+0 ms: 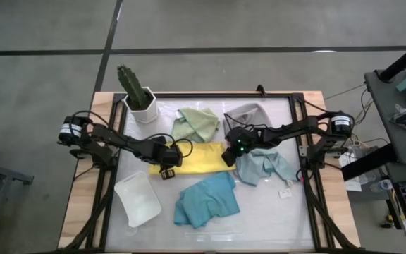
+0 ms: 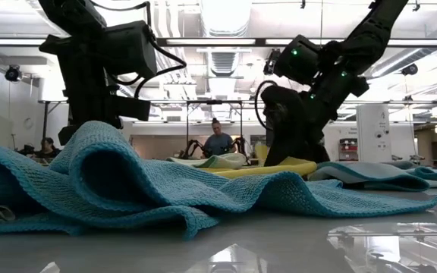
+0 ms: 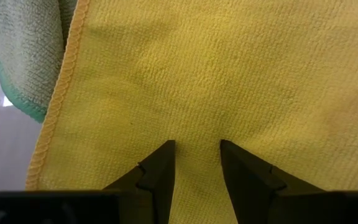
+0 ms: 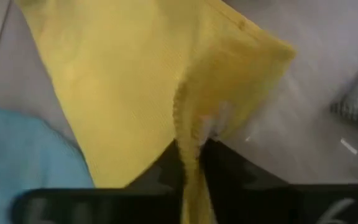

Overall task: Fold microfiber towels
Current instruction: Fold the yellow microfiber towel

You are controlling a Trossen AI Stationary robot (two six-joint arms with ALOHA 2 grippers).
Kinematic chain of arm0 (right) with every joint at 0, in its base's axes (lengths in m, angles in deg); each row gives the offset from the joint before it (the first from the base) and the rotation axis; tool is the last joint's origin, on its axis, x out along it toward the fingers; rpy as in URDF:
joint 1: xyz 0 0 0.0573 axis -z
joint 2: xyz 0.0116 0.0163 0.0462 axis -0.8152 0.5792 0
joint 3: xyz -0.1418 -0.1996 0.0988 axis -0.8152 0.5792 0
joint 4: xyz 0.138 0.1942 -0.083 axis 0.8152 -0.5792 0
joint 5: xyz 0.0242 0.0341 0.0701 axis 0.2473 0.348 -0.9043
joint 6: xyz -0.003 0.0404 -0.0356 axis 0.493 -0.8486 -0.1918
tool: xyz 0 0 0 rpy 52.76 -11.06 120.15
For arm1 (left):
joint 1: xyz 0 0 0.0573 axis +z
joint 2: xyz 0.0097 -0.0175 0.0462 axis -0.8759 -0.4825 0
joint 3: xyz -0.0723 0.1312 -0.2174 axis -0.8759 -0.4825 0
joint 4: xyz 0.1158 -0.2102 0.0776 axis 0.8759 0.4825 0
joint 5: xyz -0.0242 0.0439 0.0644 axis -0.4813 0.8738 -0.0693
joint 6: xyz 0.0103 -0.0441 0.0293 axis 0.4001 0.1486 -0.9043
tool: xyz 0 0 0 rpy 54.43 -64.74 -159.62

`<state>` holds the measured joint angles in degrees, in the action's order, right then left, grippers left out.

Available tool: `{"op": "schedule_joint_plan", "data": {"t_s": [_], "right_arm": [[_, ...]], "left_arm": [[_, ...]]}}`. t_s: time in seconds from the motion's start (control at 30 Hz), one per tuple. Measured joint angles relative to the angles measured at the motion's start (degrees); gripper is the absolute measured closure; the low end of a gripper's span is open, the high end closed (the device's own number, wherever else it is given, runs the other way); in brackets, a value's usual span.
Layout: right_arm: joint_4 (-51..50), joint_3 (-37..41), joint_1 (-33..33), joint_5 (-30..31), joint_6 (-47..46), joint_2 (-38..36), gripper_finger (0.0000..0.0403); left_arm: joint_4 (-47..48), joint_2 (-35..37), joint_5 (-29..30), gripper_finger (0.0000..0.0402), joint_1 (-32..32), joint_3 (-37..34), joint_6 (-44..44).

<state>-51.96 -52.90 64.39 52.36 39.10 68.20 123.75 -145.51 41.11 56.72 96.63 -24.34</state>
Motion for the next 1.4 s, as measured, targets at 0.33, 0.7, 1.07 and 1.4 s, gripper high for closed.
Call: {"op": "schedule_joint_plan", "data": {"t_s": [0.33,0.7,1.07,1.4], "right_arm": [[-7.5,0.0,0.0,1.2,3.9,-7.0,0.0394],[-26.2,0.0,2.5,3.6,2.4,-22.6,0.0394],[-17.8,0.0,2.2,-1.8,-4.4,-21.2,0.0394],[-11.7,-11.8,-0.2,-5.9,-0.9,-4.1,0.0394]], "left_arm": [[-0.3,2.9,0.2,0.0284,-0.9,2.6,-0.1],[0.3,10.7,1.6,0.0284,-3.0,2.5,-0.2],[0.5,16.1,8.6,0.0284,-8.7,1.5,1.5],[1.0,17.9,12.6,0.0284,-9.9,0.1,1.5]]}}
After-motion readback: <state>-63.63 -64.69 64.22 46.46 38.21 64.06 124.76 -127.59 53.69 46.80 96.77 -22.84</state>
